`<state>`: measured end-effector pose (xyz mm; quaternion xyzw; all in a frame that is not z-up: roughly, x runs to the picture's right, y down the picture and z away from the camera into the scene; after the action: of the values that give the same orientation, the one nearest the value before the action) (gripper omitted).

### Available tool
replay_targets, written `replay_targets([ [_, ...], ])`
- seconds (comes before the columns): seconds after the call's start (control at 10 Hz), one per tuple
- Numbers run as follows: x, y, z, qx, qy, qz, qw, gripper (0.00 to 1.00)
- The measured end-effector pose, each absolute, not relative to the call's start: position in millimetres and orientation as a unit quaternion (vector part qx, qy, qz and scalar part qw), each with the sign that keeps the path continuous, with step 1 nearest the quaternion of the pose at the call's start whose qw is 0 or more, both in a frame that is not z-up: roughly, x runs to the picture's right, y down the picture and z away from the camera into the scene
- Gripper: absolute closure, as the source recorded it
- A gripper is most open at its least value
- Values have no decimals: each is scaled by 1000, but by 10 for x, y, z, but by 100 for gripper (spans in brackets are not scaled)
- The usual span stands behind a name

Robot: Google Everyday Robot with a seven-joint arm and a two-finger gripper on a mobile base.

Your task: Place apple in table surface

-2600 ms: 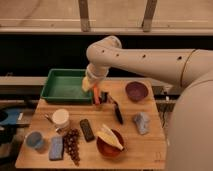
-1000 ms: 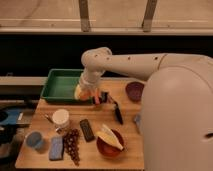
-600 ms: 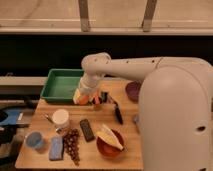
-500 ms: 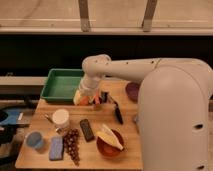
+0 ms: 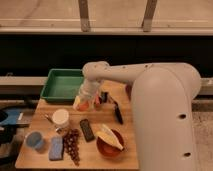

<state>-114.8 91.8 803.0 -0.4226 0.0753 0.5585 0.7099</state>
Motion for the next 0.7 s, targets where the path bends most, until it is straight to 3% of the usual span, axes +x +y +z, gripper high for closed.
replay_targets([
  [0.7, -1185, 1006, 8122, -434, 85, 557, 703, 100],
])
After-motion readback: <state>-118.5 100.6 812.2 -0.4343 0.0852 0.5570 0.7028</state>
